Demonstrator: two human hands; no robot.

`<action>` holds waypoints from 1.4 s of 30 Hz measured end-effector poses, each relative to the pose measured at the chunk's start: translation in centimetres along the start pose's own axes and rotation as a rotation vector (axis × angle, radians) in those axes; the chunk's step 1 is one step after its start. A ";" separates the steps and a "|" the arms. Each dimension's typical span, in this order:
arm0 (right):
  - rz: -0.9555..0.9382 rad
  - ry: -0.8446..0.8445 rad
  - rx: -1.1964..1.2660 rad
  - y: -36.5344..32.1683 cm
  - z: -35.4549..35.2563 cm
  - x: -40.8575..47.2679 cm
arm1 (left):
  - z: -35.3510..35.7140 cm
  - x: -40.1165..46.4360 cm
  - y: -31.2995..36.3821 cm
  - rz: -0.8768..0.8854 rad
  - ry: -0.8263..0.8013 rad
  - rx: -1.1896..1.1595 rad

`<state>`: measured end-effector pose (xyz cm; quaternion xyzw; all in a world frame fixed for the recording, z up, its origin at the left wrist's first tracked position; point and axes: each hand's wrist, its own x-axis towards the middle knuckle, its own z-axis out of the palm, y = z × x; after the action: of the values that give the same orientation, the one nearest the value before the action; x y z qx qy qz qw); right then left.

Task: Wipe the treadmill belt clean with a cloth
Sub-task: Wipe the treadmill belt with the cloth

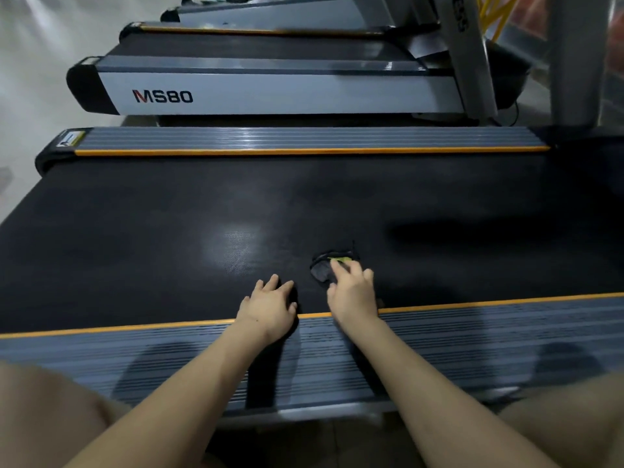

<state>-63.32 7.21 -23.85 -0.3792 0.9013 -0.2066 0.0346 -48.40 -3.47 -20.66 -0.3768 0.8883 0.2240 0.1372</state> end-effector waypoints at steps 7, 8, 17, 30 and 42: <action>-0.142 -0.040 -0.050 3.7 -2.1 1.9 | 0.4 0.8 1.5 0.005 0.028 -0.020; -0.106 -0.020 -0.085 5.5 -2.9 2.4 | 0.6 0.9 1.3 -0.001 0.035 -0.020; 0.236 0.107 -0.062 4.6 -2.7 2.5 | 2.4 0.6 0.1 0.018 0.246 0.068; 0.255 0.079 -0.123 13.7 -7.3 3.8 | 2.9 1.3 1.2 0.028 0.356 0.080; -0.091 -0.102 -0.028 3.6 -3.2 2.3 | 2.6 1.9 2.2 0.033 0.316 0.083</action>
<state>-68.10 8.95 -22.17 -0.4302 0.8830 -0.1760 0.0656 -51.14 -1.97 -23.05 -0.3865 0.9134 0.1271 0.0074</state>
